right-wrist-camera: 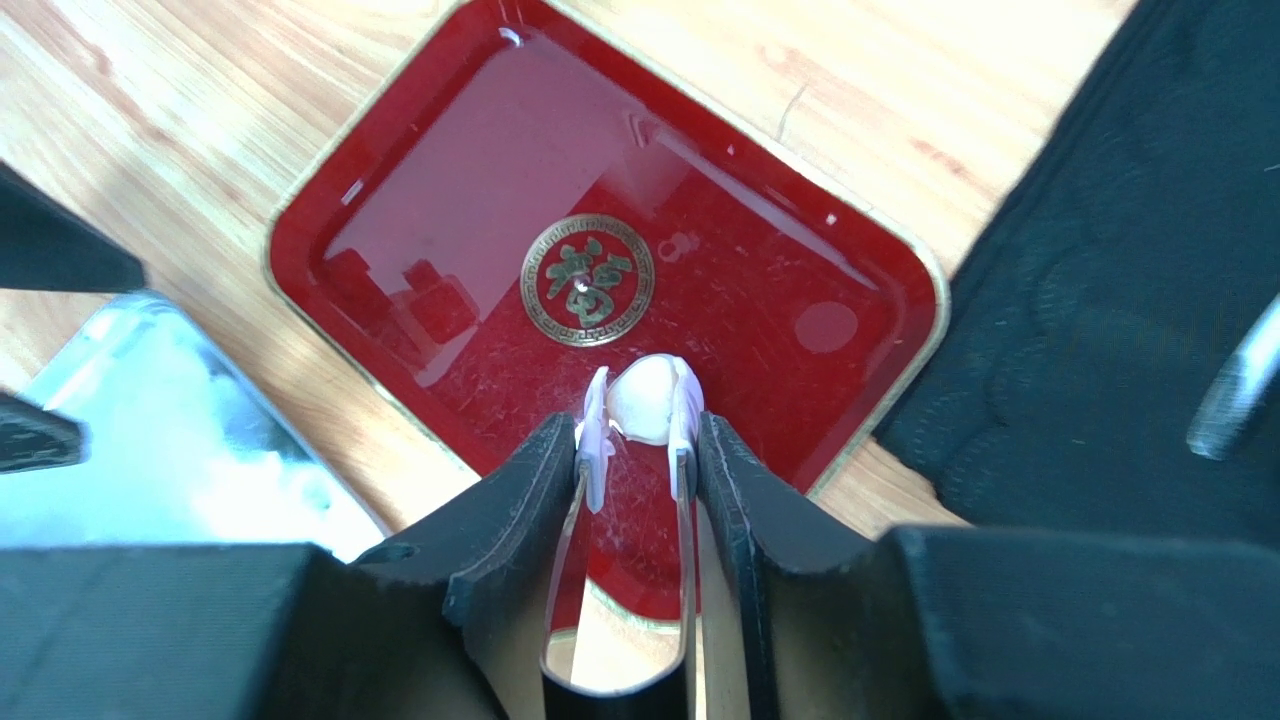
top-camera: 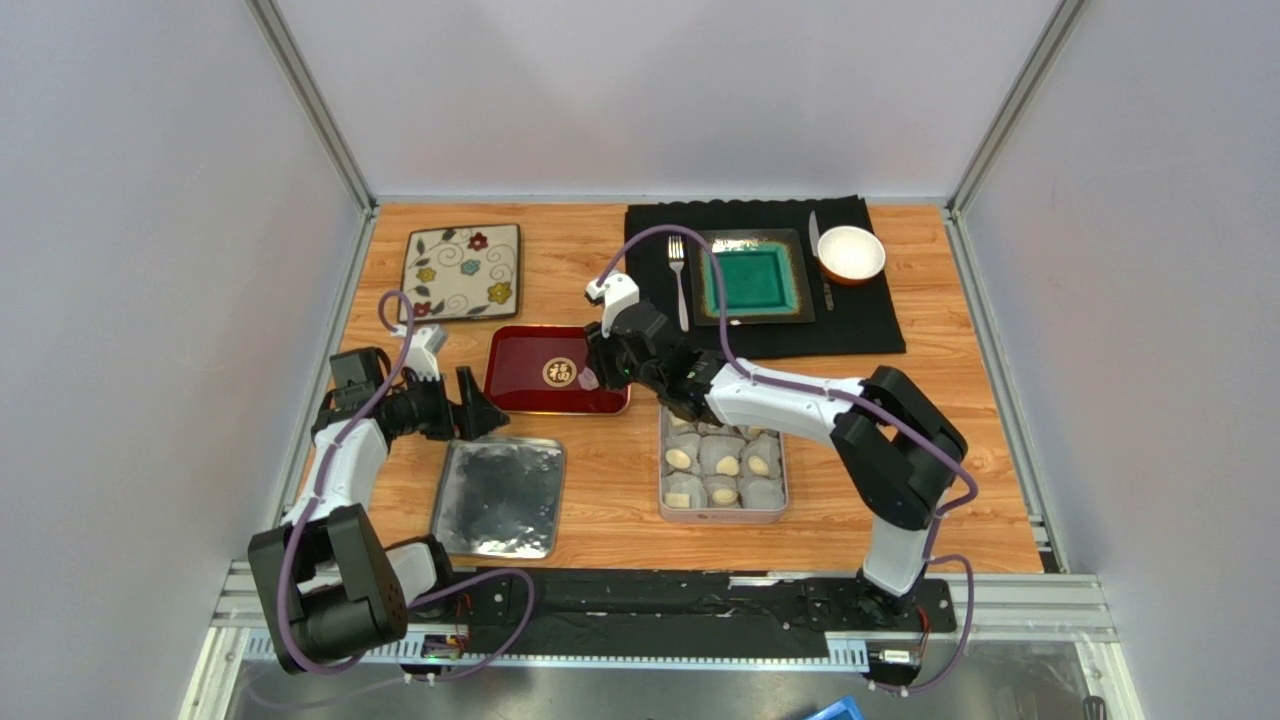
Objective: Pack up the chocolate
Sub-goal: Pick up the fake chocolate from the plate, then place the fake chocolate in the packing box.
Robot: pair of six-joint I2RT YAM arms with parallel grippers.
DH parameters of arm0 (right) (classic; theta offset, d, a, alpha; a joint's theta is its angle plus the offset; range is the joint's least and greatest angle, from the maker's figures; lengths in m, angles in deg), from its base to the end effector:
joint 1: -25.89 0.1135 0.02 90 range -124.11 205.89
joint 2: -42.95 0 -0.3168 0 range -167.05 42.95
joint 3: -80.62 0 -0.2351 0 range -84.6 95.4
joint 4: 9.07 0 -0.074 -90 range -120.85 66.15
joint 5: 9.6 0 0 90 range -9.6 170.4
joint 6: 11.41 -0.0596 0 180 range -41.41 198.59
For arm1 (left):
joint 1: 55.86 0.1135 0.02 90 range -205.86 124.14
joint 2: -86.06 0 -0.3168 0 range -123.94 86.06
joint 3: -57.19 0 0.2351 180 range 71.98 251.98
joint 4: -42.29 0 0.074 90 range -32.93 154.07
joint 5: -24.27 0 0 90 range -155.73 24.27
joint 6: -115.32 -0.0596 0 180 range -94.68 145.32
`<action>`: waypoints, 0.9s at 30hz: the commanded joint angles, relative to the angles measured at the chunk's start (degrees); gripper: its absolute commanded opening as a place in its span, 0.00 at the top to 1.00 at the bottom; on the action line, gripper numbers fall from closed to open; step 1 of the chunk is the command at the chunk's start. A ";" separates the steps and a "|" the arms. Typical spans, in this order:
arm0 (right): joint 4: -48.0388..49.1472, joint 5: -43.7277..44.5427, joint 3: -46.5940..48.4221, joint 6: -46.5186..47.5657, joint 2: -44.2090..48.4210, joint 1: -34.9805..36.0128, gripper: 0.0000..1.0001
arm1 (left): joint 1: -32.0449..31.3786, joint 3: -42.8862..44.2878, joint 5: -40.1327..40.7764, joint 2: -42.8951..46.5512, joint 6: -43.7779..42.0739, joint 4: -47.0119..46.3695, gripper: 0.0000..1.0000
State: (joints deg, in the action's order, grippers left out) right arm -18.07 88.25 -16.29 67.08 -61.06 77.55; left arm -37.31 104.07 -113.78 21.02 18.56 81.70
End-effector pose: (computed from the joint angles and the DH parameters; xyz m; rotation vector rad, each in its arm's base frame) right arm 0.2741 0.3335 0.2706 -0.6515 2.0288 0.5205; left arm 0.1760 0.0123 0.2314 0.0601 2.3072 -0.8497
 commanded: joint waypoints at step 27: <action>-44.79 13.67 -23.40 -16.96 62.34 0.55 0.84 | 1.05 4.11 -1.96 0.52 -1.06 2.10 0.01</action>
State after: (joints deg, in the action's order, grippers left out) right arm -55.75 99.69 -39.37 54.56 -1.59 77.37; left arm -36.83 106.06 -114.33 21.02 18.36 83.42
